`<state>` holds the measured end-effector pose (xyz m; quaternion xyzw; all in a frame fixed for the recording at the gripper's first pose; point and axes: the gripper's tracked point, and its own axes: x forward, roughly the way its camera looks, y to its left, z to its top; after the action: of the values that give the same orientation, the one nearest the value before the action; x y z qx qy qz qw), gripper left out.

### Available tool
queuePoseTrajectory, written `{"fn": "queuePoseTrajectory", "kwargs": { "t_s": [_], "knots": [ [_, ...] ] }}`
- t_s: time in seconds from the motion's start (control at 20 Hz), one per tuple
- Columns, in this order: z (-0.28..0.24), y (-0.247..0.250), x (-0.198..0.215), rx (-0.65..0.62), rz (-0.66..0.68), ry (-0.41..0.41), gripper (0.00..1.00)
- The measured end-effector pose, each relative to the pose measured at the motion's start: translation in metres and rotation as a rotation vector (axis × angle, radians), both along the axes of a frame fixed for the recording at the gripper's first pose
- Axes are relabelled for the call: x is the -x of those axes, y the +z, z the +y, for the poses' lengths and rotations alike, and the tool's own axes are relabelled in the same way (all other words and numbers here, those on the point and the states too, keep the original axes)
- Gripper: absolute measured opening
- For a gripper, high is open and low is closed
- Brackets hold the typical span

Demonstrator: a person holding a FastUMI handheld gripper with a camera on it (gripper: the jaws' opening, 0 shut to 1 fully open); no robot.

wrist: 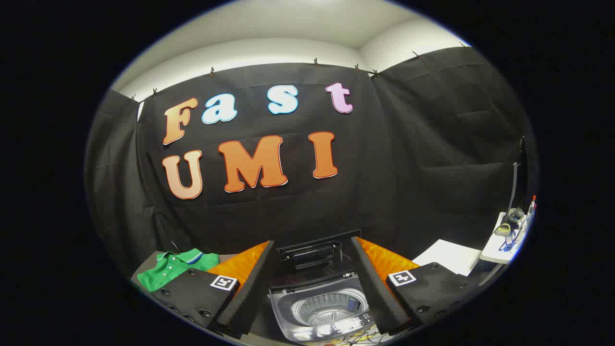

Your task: Put the clothes into the washing machine and then close the washing machine lid.

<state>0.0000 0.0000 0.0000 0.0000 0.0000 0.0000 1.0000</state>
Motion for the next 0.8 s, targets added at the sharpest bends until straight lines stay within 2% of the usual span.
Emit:
{"fn": "queuePoseTrajectory", "kwargs": {
  "t_s": [0.8],
  "knots": [
    [0.0052, 0.0083, -0.0056, 0.011, -0.006, 0.018, 0.98]
  ]
}}
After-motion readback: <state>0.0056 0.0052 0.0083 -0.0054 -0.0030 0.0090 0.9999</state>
